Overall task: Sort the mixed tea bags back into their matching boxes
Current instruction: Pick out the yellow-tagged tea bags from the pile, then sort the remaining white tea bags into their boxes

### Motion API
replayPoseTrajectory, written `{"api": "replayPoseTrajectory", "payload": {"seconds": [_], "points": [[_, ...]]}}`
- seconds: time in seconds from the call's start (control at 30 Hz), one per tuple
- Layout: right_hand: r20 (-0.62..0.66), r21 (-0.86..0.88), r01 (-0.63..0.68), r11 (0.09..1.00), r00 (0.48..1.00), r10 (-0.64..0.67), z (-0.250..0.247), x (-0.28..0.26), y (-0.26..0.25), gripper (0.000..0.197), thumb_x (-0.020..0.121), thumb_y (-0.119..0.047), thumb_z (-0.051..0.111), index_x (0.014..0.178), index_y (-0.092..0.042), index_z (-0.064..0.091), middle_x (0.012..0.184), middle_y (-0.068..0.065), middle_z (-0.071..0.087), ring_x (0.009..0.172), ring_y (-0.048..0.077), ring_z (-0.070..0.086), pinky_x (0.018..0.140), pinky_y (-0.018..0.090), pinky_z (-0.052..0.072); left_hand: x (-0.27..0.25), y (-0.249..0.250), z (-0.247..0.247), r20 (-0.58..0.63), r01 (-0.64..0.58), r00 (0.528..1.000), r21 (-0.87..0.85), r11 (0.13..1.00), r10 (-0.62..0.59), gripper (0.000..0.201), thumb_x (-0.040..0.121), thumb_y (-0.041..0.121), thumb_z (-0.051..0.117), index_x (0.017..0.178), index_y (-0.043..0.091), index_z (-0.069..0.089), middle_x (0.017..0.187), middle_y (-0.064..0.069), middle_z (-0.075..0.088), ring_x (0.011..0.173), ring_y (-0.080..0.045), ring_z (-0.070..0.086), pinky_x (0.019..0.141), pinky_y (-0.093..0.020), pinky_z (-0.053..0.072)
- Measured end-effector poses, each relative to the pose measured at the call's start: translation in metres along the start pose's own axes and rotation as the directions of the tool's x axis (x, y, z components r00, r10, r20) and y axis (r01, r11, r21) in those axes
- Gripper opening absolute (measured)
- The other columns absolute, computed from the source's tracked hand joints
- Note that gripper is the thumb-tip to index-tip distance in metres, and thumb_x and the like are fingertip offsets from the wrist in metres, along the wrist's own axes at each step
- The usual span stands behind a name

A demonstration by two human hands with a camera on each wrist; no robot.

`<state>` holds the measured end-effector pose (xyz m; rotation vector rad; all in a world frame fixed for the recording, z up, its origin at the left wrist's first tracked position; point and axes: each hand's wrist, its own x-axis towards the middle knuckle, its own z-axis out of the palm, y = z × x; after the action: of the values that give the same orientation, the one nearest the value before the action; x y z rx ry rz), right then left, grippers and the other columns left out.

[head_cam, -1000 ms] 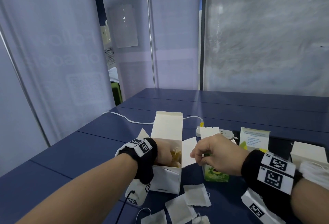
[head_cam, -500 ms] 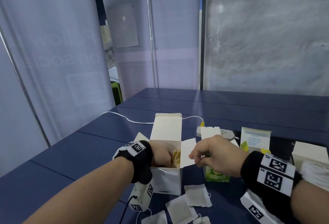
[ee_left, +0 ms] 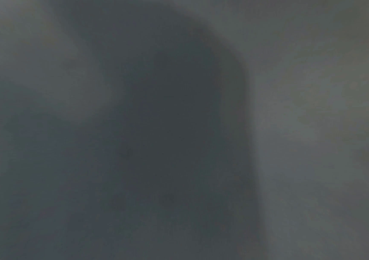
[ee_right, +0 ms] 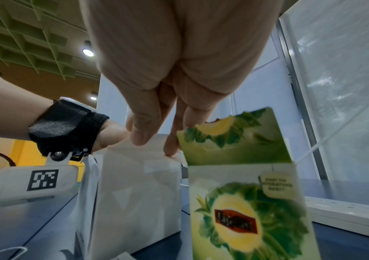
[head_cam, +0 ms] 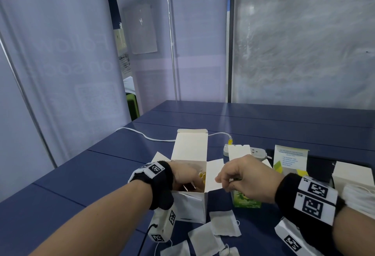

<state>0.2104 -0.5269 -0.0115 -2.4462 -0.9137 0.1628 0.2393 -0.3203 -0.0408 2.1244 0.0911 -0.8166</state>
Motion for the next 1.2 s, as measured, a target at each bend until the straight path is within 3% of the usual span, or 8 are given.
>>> {"api": "replayPoseTrajectory", "payload": {"seconds": [0.13, 0.5, 0.6, 0.7, 0.93, 1.0, 1.1, 1.2], "points": [[0.000, 0.009, 0.001, 1.000, 1.000, -0.001, 0.000, -0.001, -0.001, 0.035, 0.083, 0.000, 0.066, 0.065, -0.030, 0.064, 0.102, -0.010, 0.071, 0.099, -0.004, 0.063, 0.088, 0.018, 0.052, -0.001, 0.002, 0.002, 0.006, 0.019, 1.000, -0.099, 0.995, -0.018, 0.019, 0.083, 0.005, 0.046, 0.066, 0.008, 0.053, 0.067, -0.005, 0.053, 0.056, -0.015, 0.048, 0.058, -0.023, 0.041], [0.004, 0.009, -0.002, 1.000, 1.000, 0.002, 0.000, 0.000, 0.000, 0.039, 0.084, 0.001, 0.065, 0.064, -0.033, 0.063, 0.102, -0.008, 0.071, 0.099, -0.004, 0.063, 0.086, 0.016, 0.052, 0.005, -0.004, 0.004, -0.234, -0.066, 0.963, 0.286, 0.956, 0.136, 0.035, 0.087, -0.007, 0.036, 0.071, 0.013, 0.059, 0.069, 0.001, 0.057, 0.063, -0.012, 0.051, 0.055, -0.016, 0.046], [0.008, 0.007, -0.006, 1.000, 1.000, 0.006, 0.000, -0.001, 0.002, 0.033, 0.082, 0.003, 0.065, 0.066, -0.026, 0.066, 0.101, -0.008, 0.072, 0.097, -0.007, 0.063, 0.084, 0.014, 0.052, 0.001, 0.001, 0.001, -0.324, 0.084, 0.939, 0.543, 0.836, 0.116, 0.032, 0.089, 0.002, 0.042, 0.102, 0.011, 0.070, 0.100, -0.005, 0.069, 0.091, -0.020, 0.062, 0.086, -0.029, 0.055], [0.005, 0.024, -0.010, 1.000, 1.000, 0.010, 0.000, 0.000, 0.002, 0.027, 0.081, 0.004, 0.065, 0.070, -0.019, 0.070, 0.101, -0.007, 0.072, 0.096, -0.007, 0.063, 0.084, 0.014, 0.052, 0.001, 0.002, 0.000, -0.311, 0.137, 0.945, 0.663, 0.736, 0.105, 0.034, 0.090, 0.006, 0.045, 0.116, 0.013, 0.066, 0.116, -0.007, 0.065, 0.106, -0.025, 0.059, 0.094, -0.032, 0.050], [0.006, 0.020, 0.002, 1.000, 1.000, -0.002, 0.000, 0.001, 0.002, 0.037, 0.083, 0.000, 0.067, 0.064, -0.032, 0.064, 0.097, -0.014, 0.069, 0.099, -0.002, 0.063, 0.086, 0.017, 0.053, -0.008, 0.008, 0.000, -0.210, 0.075, 0.976, 0.563, 0.823, 0.054, 0.023, 0.084, 0.005, 0.045, 0.084, 0.016, 0.065, 0.077, 0.002, 0.058, 0.071, -0.015, 0.052, 0.061, -0.020, 0.044], [-0.010, -0.001, 0.005, 1.000, 1.000, -0.005, 0.000, 0.001, 0.002, 0.039, 0.082, 0.000, 0.067, 0.062, -0.033, 0.062, 0.094, -0.017, 0.067, 0.099, -0.001, 0.064, 0.088, 0.022, 0.053, -0.014, 0.014, -0.002, -0.189, 0.060, 0.982, 0.426, 0.903, 0.024, 0.024, 0.083, -0.001, 0.045, 0.080, 0.012, 0.065, 0.083, -0.005, 0.063, 0.074, -0.020, 0.055, 0.065, -0.025, 0.047], [-0.048, -0.069, 0.016, 0.997, 0.999, -0.020, -0.002, 0.001, 0.001, 0.032, 0.081, -0.001, 0.067, 0.064, -0.028, 0.062, 0.098, -0.014, 0.068, 0.100, 0.004, 0.063, 0.091, 0.029, 0.052, -0.028, 0.027, -0.010, -0.256, 0.072, 0.966, 0.407, 0.910, 0.039, 0.027, 0.091, 0.005, 0.050, 0.113, -0.001, 0.065, 0.114, -0.017, 0.066, 0.091, -0.026, 0.063, 0.084, -0.034, 0.053], [-0.116, -0.157, 0.042, 0.987, 0.991, -0.061, -0.001, -0.002, -0.003, 0.016, 0.082, -0.005, 0.068, 0.074, -0.019, 0.069, 0.115, -0.007, 0.067, 0.108, 0.011, 0.059, 0.096, 0.029, 0.046, -0.048, 0.034, -0.023, -0.404, -0.003, 0.903, 0.340, 0.940, 0.149, 0.023, 0.090, 0.006, 0.055, 0.111, 0.004, 0.066, 0.103, -0.013, 0.069, 0.085, -0.022, 0.067, 0.080, -0.034, 0.056]]}}
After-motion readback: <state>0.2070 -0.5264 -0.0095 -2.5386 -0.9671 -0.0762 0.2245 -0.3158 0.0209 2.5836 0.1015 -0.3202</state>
